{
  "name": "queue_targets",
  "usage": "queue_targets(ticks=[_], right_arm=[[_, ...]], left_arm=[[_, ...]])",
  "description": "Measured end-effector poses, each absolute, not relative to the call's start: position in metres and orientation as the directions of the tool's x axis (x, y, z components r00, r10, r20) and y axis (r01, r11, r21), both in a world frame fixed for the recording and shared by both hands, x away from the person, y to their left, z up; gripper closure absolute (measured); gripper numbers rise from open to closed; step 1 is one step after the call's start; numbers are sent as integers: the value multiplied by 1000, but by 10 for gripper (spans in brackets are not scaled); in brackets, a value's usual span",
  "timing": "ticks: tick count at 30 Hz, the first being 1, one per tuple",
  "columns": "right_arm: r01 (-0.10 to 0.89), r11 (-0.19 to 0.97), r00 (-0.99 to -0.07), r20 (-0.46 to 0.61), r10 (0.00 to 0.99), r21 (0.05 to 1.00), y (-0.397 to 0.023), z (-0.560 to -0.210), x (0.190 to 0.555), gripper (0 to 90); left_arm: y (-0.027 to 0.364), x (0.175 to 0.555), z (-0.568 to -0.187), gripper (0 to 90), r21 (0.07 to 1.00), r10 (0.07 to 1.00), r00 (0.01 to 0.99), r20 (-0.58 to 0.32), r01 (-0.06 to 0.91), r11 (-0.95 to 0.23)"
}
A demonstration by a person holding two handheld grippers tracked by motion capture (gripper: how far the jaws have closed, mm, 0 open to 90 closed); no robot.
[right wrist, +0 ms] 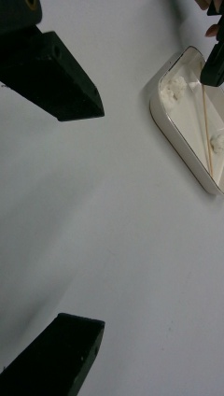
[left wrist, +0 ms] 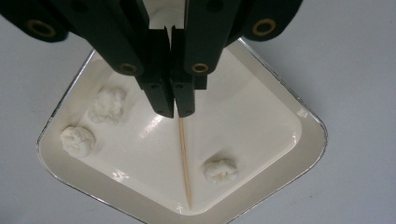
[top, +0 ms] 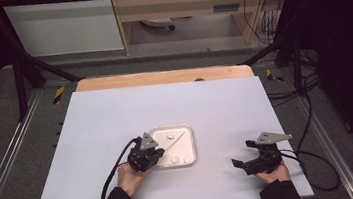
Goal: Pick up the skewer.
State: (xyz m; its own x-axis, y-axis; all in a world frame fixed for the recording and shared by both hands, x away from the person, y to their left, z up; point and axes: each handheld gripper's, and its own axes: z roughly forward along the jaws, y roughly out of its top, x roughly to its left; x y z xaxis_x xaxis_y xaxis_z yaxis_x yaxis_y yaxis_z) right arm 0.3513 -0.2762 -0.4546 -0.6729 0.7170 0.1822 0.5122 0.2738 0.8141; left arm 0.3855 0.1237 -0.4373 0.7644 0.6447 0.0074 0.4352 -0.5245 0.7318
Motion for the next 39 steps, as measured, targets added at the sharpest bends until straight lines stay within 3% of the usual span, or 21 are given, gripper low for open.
queue_targets(ticks=[21, 39], right_arm=[[486, 318, -691, 135, 711, 814, -269, -451, 351, 17], [404, 457, -737, -14, 675, 793, -239, -444, 350, 16]], left_arm=[[127, 378, -425, 885, 772, 638, 770, -11, 412, -484], [115, 367, -416, 885, 779, 591, 807, -1, 371, -505]])
